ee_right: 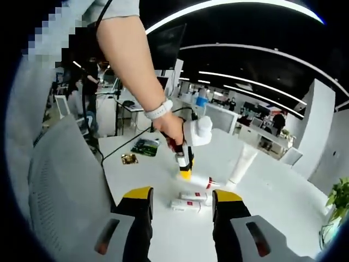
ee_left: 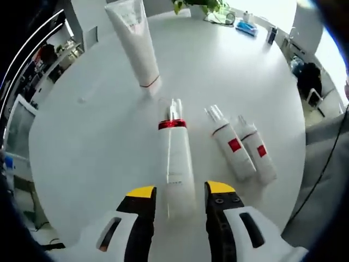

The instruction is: Arrange the skincare products in the storage area until every visible bottle or jar stands upright without overlapping.

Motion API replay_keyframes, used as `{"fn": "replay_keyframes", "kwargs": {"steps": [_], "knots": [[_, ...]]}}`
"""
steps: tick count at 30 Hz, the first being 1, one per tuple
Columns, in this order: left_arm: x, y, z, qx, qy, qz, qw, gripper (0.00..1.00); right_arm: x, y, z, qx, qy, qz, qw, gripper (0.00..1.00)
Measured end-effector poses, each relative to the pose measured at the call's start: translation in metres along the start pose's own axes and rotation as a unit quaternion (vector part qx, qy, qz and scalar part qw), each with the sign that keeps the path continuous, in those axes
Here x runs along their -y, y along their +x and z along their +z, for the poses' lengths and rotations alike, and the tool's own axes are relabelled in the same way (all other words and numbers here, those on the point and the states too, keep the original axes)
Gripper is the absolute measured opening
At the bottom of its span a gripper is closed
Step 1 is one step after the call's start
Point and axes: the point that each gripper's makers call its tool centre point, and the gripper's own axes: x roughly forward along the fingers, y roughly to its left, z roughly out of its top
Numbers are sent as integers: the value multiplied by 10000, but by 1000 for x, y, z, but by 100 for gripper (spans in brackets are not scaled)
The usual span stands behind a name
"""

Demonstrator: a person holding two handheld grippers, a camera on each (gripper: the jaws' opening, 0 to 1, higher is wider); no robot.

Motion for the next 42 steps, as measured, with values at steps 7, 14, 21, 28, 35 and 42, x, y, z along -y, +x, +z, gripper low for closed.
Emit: {"fn": "replay_keyframes", "kwargs": {"steps": [7,14,21,28,35,42], "knots": [[-1,21,1,-311,195,-50,9993,38,-1,1,-5,-110,64,44,9999,36],[0,26,2,-344,60,-260,9991,32,-1,2,-11,-249,25,74,9997,32],[1,25,6,-283,-39,-209,9994,34,-1,2,-14,-335,-103,25,9994,31],[16,22,17,-184,505,-211,9983,32,5,0,-15,-378,-171,-142,9990,29],[15,21,16,-216,-101,-261,9994,27,9,0,-16,-408,-188,-227,9987,29],[21,17,15,-31,-316,-372,9988,25,11,0,-19,-497,-216,-293,9981,28]]}}
